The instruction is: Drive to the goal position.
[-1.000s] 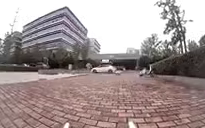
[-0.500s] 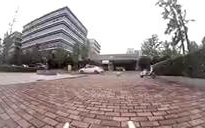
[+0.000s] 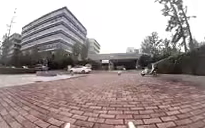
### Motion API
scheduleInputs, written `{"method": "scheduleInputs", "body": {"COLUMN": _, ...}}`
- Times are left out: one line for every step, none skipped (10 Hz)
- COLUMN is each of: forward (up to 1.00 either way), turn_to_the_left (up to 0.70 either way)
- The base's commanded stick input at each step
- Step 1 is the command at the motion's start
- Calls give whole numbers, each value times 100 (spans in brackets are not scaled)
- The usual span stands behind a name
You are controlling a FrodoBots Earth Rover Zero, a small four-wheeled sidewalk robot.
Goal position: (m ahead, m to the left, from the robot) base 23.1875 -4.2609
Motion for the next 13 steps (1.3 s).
{"method": "scheduleInputs", "body": {"forward": 45, "turn_to_the_left": 0}}
{"method": "scheduleInputs", "body": {"forward": 45, "turn_to_the_left": 0}}
{"method": "scheduleInputs", "body": {"forward": 45, "turn_to_the_left": 0}}
{"method": "scheduleInputs", "body": {"forward": 45, "turn_to_the_left": 0}}
{"method": "scheduleInputs", "body": {"forward": 45, "turn_to_the_left": 0}}
{"method": "scheduleInputs", "body": {"forward": 45, "turn_to_the_left": 0}}
{"method": "scheduleInputs", "body": {"forward": 45, "turn_to_the_left": 0}}
{"method": "scheduleInputs", "body": {"forward": 45, "turn_to_the_left": 0}}
{"method": "scheduleInputs", "body": {"forward": 45, "turn_to_the_left": 0}}
{"method": "scheduleInputs", "body": {"forward": 45, "turn_to_the_left": 0}}
{"method": "scheduleInputs", "body": {"forward": 45, "turn_to_the_left": 0}}
{"method": "scheduleInputs", "body": {"forward": 45, "turn_to_the_left": -5}}
{"method": "scheduleInputs", "body": {"forward": 45, "turn_to_the_left": -27}}
